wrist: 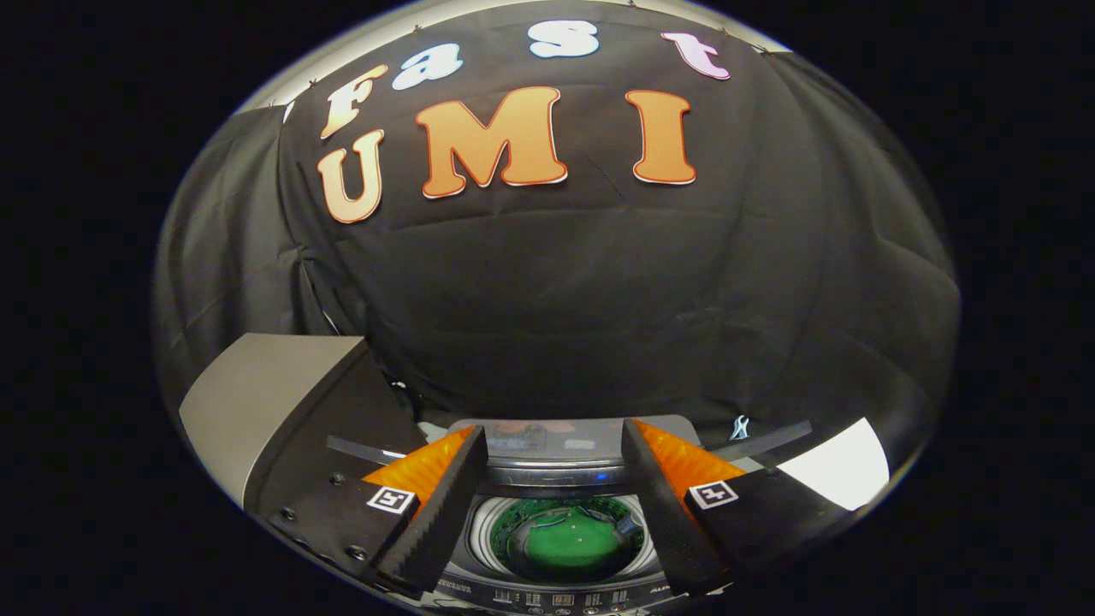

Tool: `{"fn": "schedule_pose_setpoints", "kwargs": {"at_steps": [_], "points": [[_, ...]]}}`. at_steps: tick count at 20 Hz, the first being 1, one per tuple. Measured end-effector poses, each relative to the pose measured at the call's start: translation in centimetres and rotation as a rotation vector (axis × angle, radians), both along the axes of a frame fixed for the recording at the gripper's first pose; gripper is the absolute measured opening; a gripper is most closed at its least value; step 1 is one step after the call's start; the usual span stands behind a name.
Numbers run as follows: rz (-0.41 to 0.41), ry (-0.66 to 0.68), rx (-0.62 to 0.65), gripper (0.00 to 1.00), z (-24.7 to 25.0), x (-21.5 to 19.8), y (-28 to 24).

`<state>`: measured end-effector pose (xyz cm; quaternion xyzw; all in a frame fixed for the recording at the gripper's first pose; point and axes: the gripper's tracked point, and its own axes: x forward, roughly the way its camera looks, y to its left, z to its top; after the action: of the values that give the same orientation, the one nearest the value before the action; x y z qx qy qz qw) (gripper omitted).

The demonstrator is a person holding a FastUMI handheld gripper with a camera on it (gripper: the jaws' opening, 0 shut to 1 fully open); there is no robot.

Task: Put the clothes into the washing machine and then close the washing machine lid.

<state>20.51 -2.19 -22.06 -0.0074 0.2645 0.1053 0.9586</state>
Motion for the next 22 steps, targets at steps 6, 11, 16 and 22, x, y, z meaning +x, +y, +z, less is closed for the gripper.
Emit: {"fn": "schedule_pose_setpoints", "kwargs": {"at_steps": [6, 11, 16, 22], "points": [[-0.014, 0.097, 0.027, 1.00, -3.4, -3.0, -0.9], [-0.021, 0.064, 0.059, 0.99, -1.8, -3.2, -1.1], [-0.004, -0.061, 0.115, 0.99, 4.3, -3.2, -0.6], [0.010, -0.227, 0.145, 0.99, 13.2, -4.5, -2.3]]}}
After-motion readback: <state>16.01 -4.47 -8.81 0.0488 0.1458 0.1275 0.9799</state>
